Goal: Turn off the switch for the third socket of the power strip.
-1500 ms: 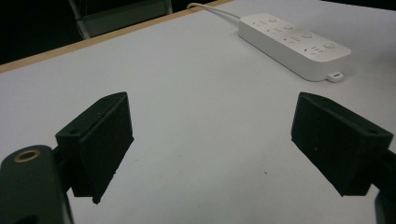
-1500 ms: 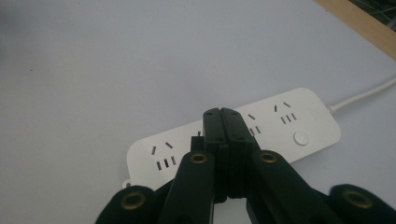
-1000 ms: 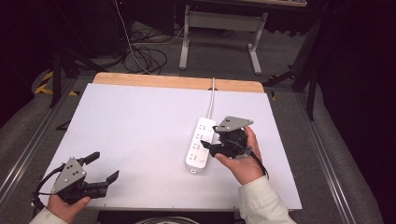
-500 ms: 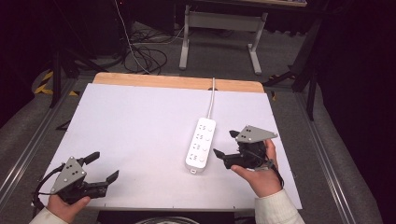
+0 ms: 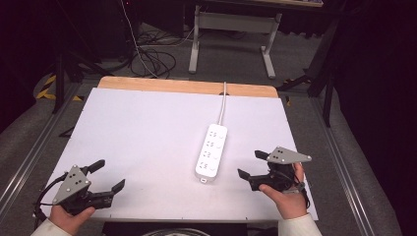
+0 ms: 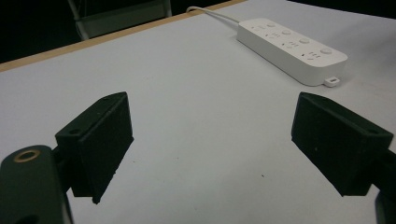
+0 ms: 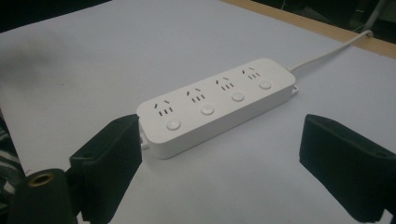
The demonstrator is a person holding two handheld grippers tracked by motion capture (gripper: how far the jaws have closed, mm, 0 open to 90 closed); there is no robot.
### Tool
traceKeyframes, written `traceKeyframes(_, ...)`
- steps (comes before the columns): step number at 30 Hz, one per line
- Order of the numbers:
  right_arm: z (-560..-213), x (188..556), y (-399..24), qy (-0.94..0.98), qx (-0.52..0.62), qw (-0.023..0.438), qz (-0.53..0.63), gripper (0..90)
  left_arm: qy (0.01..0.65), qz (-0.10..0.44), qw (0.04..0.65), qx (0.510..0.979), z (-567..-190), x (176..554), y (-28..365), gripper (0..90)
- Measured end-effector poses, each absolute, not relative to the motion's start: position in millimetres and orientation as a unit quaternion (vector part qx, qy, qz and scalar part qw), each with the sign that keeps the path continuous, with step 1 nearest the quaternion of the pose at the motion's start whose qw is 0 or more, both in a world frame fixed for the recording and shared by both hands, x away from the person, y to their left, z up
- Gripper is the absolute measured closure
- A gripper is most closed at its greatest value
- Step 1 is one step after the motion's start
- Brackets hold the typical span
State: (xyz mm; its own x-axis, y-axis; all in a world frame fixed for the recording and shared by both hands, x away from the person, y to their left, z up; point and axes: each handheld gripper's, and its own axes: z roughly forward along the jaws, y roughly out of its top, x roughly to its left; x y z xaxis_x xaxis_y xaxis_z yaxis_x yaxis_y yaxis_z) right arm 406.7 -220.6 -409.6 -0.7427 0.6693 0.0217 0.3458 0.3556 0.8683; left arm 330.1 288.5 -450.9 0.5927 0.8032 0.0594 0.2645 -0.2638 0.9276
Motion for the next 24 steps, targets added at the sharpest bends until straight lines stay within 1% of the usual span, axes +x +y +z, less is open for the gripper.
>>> traceKeyframes(6, -429, 404, -235, 0.797, 0.326, 0.149, 0.485, 11.2, 0.36, 0.27, 0.494, 0.744, -451, 330, 288, 12.7)
traceKeyframes(14, -451, 402, -250, 0.796, 0.329, 0.132, 0.49, 11.3, 0.357, 0.275, 0.488, 0.747, -451, 330, 288, 12.9)
traceKeyframes(24, -477, 401, -253, 0.81, 0.316, 0.134, 0.475, 10.8, 0.36, 0.269, 0.488, 0.748, -451, 331, 289, 12.4)
